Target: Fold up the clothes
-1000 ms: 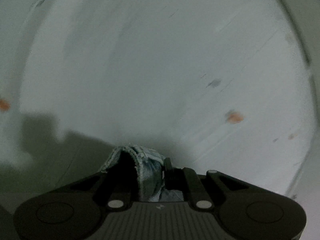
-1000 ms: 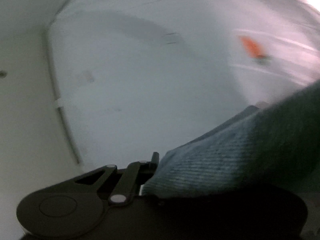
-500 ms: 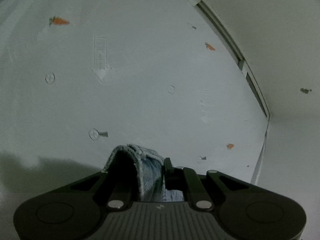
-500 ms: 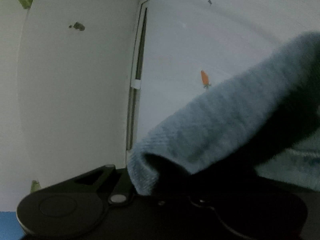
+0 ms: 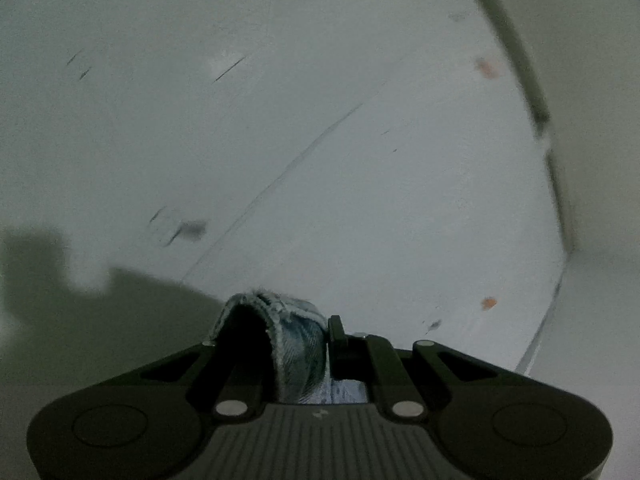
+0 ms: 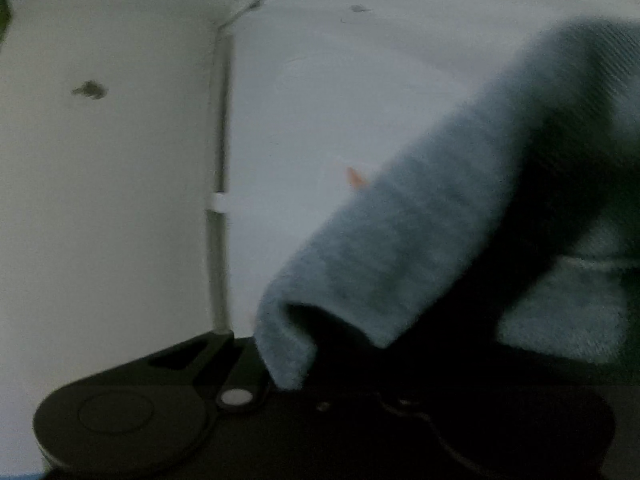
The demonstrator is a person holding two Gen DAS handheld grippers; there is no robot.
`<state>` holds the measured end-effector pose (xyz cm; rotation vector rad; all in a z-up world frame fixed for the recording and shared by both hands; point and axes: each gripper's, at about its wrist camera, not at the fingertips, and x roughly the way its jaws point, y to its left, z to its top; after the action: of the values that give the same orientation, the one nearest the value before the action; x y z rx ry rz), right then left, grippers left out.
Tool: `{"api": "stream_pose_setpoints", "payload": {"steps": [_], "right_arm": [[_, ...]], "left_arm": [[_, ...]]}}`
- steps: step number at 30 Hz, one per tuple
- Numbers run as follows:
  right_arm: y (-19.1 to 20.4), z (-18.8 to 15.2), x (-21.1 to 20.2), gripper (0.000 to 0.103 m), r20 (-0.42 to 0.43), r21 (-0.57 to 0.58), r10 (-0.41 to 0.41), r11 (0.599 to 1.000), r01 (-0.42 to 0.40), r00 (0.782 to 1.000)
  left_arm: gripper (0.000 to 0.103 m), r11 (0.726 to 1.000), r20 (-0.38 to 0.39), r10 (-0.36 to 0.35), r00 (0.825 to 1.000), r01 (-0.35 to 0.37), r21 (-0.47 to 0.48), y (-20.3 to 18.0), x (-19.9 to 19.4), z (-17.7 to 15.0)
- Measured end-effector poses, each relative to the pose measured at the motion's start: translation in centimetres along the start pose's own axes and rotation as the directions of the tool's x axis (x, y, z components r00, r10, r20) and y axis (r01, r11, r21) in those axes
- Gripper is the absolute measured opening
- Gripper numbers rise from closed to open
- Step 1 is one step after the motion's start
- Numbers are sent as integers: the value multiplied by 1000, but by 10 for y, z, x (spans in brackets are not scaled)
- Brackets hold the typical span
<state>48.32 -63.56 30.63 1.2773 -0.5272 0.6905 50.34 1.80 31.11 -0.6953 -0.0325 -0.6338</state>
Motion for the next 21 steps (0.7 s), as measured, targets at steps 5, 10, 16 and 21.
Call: {"api": "stream_pose_setpoints", "payload": {"steps": [5, 10, 16, 21], "right_arm": [[7, -8, -21, 8, -25, -111, 78, 991, -80, 997], [-44, -39, -112, 8, -57, -8, -63, 998, 62, 996], [-146, -137, -274, 8, -84, 246, -356, 898, 365, 931], [-177, -221, -421, 6, -114, 414, -592, 702, 580, 798]], "left_arm": [[10, 992, 58, -9, 998, 1, 126, 1, -44, -7], [10, 982, -18, 148, 989, -145, 124, 61, -102, -62], [10, 919, -226, 390, 892, -390, 47, 177, -205, -182], [10, 749, -478, 610, 632, -657, 86, 259, -309, -297]]}}
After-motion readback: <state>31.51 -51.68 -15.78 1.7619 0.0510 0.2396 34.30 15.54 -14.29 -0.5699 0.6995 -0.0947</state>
